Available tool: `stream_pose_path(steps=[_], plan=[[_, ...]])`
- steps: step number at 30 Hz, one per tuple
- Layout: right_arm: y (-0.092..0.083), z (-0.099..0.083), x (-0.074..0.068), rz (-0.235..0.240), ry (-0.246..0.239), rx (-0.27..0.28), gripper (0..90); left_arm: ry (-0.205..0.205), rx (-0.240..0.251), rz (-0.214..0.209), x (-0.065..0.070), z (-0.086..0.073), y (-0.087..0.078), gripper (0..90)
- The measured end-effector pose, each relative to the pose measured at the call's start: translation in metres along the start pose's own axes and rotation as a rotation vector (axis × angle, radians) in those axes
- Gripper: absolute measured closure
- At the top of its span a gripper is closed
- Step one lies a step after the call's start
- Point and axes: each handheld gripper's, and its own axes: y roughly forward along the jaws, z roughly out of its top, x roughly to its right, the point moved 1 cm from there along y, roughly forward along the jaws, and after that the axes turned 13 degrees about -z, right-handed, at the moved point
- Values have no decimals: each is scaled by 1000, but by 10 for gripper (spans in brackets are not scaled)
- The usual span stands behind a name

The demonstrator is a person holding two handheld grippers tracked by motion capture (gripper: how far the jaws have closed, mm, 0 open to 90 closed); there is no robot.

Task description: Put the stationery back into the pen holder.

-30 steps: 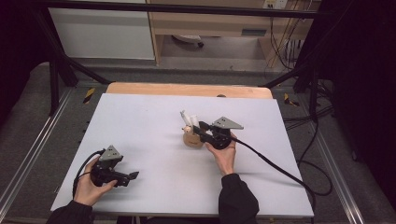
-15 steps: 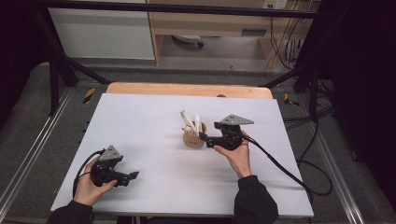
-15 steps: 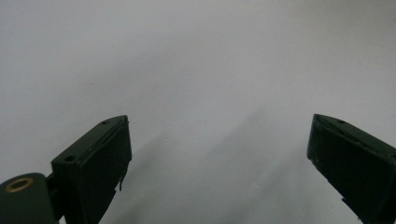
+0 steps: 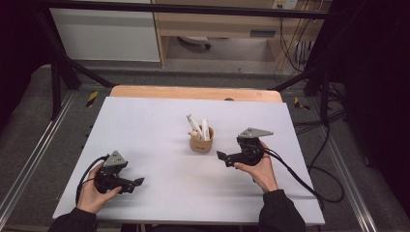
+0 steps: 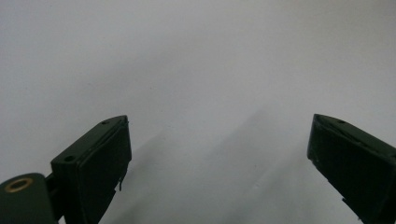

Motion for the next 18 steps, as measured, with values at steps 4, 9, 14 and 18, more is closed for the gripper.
stream_pose_path(steps=[4,9,14,18], plan=[[-4,-15,6,-1,-33,-16,7,0,2,1,1,0,0,63],[-8,-33,16,-5,-30,-33,7,4,-5,-2,1,0,1,63],[-13,-52,28,-2,-8,-57,6,2,-2,-1,1,0,1,62],[-18,-64,37,0,-14,-63,7,4,-2,0,1,-1,1,62]])
